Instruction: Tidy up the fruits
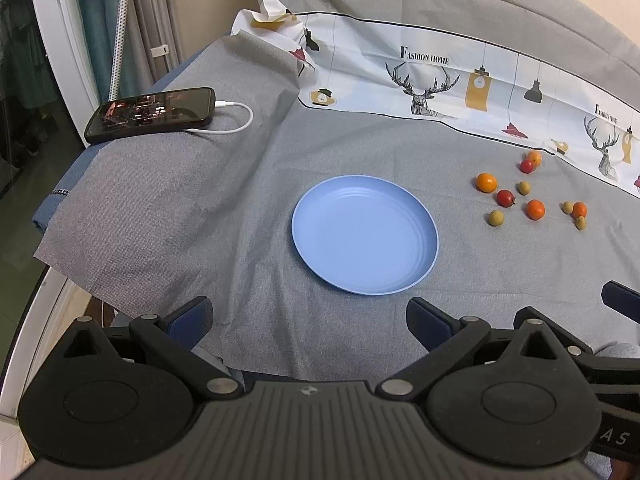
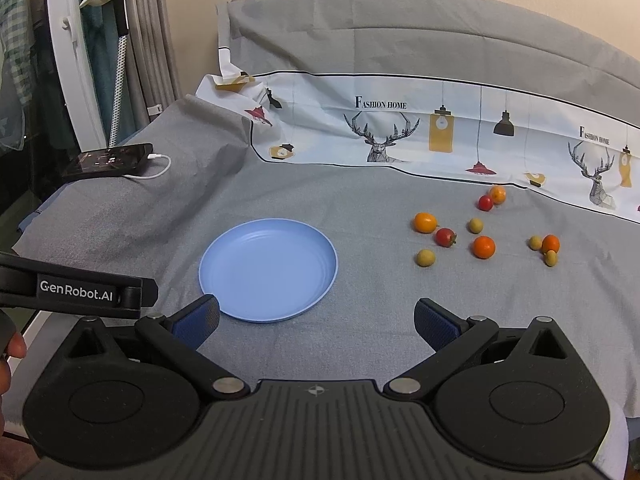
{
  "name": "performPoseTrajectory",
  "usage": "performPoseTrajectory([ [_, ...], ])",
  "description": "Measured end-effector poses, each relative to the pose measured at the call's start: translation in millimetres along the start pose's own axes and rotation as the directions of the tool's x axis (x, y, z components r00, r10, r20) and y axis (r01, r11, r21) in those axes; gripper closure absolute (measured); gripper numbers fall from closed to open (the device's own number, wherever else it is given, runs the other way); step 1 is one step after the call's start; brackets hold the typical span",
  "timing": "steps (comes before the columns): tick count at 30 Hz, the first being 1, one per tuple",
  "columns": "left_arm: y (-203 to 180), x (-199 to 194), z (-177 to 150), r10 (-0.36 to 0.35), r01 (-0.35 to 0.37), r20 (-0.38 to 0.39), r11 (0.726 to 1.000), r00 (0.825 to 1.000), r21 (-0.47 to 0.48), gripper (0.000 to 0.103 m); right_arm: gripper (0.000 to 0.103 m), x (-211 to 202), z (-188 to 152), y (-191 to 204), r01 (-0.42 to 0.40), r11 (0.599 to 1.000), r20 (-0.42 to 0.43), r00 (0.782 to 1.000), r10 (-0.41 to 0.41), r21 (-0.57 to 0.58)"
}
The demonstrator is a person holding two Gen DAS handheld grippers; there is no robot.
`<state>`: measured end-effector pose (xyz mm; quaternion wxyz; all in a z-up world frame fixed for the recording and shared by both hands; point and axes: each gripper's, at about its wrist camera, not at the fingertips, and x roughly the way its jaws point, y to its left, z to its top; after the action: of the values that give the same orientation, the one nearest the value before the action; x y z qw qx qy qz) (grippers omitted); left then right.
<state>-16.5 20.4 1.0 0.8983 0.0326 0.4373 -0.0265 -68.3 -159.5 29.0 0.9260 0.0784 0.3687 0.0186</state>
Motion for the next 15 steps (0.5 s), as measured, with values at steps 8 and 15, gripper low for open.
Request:
performPoseTrajectory([
  [8,-0.7,1.2,0.5,0.005,-0.005,-0.002,1.0,1.0,0.005,0.0,0.0,0.4,0.1,0.2,-0.005,1.0,0.001,1.0,0.005,0.001],
  [15,-3.7,3.1,0.9,0.017,-0.017,-0.01,1.0,1.0,0.014,0.0,0.0,2.4,-2.3,-1.6,-0.017,1.0,-0.001,1.0,0.017,0.01],
])
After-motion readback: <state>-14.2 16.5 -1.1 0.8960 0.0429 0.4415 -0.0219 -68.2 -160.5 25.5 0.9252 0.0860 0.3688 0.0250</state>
